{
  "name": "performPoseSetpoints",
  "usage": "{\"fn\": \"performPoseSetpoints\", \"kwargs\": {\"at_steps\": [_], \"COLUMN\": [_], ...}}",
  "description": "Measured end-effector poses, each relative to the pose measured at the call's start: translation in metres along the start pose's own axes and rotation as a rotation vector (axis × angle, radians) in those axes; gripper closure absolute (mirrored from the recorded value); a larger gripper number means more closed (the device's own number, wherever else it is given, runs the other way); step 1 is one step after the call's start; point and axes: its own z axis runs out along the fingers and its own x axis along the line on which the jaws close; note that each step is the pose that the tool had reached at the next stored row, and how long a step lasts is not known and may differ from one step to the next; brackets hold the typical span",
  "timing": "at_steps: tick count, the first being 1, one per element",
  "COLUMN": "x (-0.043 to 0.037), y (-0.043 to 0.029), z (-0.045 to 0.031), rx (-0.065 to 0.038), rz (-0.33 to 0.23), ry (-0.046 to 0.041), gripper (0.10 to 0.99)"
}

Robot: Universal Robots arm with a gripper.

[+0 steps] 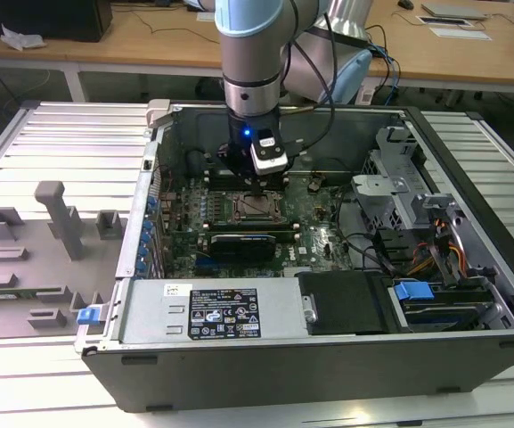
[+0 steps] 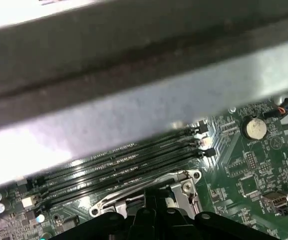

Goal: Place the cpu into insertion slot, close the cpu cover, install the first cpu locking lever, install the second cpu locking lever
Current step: 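Install the first cpu locking lever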

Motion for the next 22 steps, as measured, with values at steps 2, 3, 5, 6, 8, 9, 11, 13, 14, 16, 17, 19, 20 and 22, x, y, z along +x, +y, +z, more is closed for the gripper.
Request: {"fn": "performPoseSetpoints", "kwargs": {"at_steps": [2,3,5,6,8,9,11,13,14,16,17,19,20,22], "x": [-0.0008,-0.0013,-0.0025,-0.0031,-0.0043,-0.0049,-0.0052,-0.0052,-0.0052,-0.0052,-0.0054,-0.0058,-0.0060,-0.0066], "y": [-0.0023,-0.0041,-0.0077,-0.0097,-0.0141,-0.0164,-0.0196,-0.0196,-0.0196,-0.0196,-0.0195,-0.0192,-0.0191,-0.0186], "z": [-0.0001,-0.0002,-0.0003,-0.0004,-0.0005,-0.0006,-0.0008,-0.0008,-0.0008,-0.0013,-0.0020,-0.0064,-0.0087,-0.0148], "rx": [0.003,0.007,0.012,0.015,0.025,0.033,0.047,0.045,0.045,0.045,0.045,0.048,0.049,0.050], "rz": [0.000,-0.001,-0.001,-0.002,-0.003,-0.004,-0.007,-0.028,-0.046,-0.075,-0.086,-0.100,-0.102,-0.104], "ry": [-0.0010,-0.0021,-0.0039,-0.0048,-0.0081,-0.0110,-0.0153,-0.0147,-0.0142,-0.0139,-0.0140,-0.0147,-0.0150,-0.0153], "gripper": [0.980,0.980,0.980,0.980,0.980,0.980,0.980,0.980,0.980,0.980,0.980,0.980,0.980,0.980]}}
